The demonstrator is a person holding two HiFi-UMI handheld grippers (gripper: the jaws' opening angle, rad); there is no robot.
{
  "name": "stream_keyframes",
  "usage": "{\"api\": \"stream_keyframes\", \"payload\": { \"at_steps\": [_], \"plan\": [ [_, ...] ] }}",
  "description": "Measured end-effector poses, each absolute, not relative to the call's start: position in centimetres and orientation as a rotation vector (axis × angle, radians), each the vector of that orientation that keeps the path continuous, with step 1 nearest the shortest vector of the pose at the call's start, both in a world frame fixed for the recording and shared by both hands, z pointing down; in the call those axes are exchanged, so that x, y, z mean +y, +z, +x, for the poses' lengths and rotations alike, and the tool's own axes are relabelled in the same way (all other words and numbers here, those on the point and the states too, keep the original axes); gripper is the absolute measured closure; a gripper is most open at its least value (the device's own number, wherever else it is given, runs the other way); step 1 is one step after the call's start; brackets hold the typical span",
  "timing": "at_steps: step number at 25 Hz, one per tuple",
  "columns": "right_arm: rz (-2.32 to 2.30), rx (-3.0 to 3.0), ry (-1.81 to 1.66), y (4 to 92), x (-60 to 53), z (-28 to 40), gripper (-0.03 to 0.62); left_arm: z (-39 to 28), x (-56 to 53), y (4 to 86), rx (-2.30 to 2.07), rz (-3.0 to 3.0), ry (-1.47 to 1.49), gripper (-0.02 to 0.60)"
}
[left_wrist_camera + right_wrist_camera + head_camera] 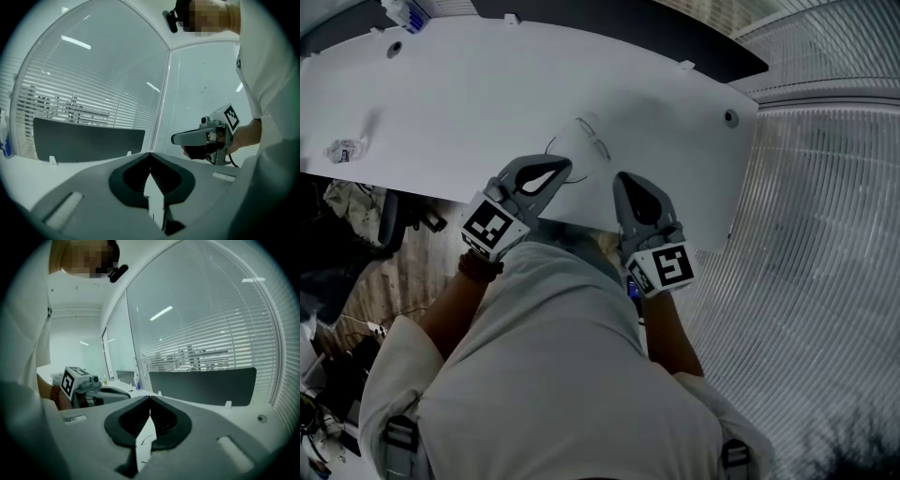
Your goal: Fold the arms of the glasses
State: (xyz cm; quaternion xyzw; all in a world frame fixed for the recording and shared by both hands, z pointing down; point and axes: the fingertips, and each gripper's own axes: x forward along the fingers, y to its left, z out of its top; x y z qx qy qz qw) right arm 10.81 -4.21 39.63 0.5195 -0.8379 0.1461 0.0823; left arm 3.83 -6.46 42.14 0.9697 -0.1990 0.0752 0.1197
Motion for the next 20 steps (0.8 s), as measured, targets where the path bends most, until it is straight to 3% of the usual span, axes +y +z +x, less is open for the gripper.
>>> {"api": "stream_keyframes", "payload": {
  "at_steps": [14,20],
  "plan": [
    [1.147,-2.098,0.396,60.9,-10.3,11.2,0.542,4.1,-11.7,59.1,-0.597,2.626,0.571,0.489],
    [1.011,-2.028,0.426,65.5,-12.5,11.1,0.528,4.0,-12.7,63.8,-0.621,2.575,0.733,0.463]
  ]
}}
